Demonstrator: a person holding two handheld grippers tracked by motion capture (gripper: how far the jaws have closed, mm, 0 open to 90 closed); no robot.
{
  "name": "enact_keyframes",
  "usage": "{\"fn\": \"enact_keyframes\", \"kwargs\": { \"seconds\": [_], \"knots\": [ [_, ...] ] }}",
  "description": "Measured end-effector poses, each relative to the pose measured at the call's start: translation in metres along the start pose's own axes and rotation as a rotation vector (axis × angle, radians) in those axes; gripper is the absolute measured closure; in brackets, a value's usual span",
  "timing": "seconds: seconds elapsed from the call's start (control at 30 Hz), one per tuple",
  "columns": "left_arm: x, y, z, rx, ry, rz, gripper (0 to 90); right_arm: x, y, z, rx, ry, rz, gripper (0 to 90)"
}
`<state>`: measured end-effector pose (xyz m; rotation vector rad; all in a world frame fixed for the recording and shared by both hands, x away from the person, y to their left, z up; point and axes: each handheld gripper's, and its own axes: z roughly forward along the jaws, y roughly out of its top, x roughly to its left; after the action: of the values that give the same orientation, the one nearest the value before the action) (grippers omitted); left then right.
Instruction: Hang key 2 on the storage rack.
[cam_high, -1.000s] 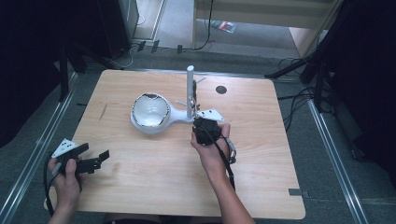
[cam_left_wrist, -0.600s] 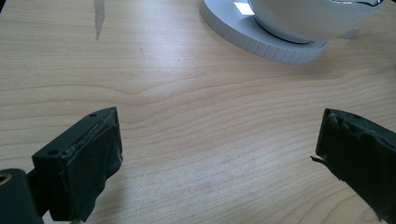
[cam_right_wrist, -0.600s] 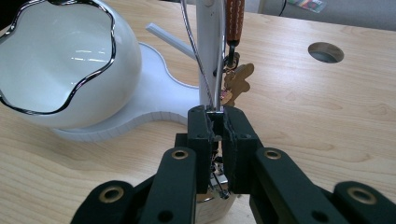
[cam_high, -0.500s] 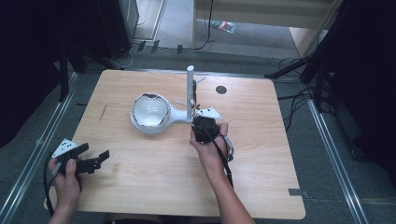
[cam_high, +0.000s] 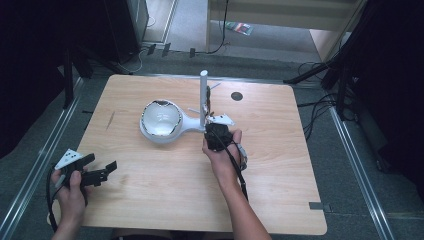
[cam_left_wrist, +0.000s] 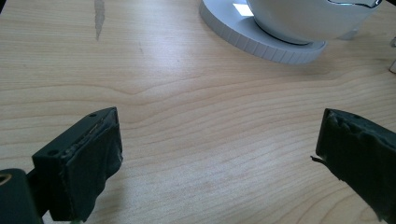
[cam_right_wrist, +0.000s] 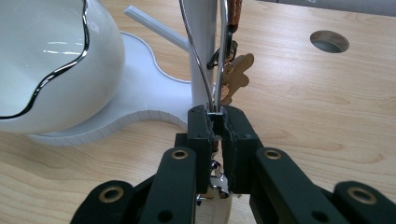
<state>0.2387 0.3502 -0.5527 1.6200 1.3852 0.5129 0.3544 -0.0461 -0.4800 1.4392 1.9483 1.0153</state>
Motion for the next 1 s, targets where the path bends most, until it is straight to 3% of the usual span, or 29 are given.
{"fn": "enact_keyframes", "kwargs": {
  "seconds": [0.07, 0.17, 0.33, 0.53, 0.63, 0.77, 0.87, 1.0],
  "knots": [
    [0.0, 0.0, 0.0, 0.002, 0.0, 0.001, 0.9, -0.001, -0.001, 0.002, -0.012, -0.005, -0.01, 80.7],
    [0.0, 0.0, 0.0, 0.001, 0.001, 0.0, 0.9, -0.003, -0.002, 0.003, -0.045, 0.013, -0.014, 67.2],
    [0.0, 0.0, 0.0, 0.002, 0.001, 0.001, 0.9, -0.007, -0.006, 0.003, -0.058, 0.037, -0.081, 57.3],
    [-0.001, 0.0, 0.0, -0.002, 0.002, 0.001, 0.9, -0.021, -0.011, -0.003, -0.113, 0.074, -0.079, 39.2],
    [-0.001, 0.0, 0.0, 0.001, 0.003, 0.005, 0.9, -0.026, -0.016, -0.007, -0.134, 0.028, -0.11, 26.9],
    [-0.001, 0.0, 0.0, 0.002, 0.004, 0.004, 0.9, -0.037, -0.023, -0.014, -0.155, 0.008, -0.058, 10.1],
    [-0.001, 0.0, 0.0, 0.002, 0.005, 0.006, 0.9, -0.049, -0.027, -0.018, -0.159, 0.072, -0.023, 2.0],
    [-0.001, 0.0, 0.0, 0.002, 0.006, 0.007, 0.9, -0.056, -0.032, -0.021, -0.156, 0.092, -0.04, 0.0]
  ]
}}
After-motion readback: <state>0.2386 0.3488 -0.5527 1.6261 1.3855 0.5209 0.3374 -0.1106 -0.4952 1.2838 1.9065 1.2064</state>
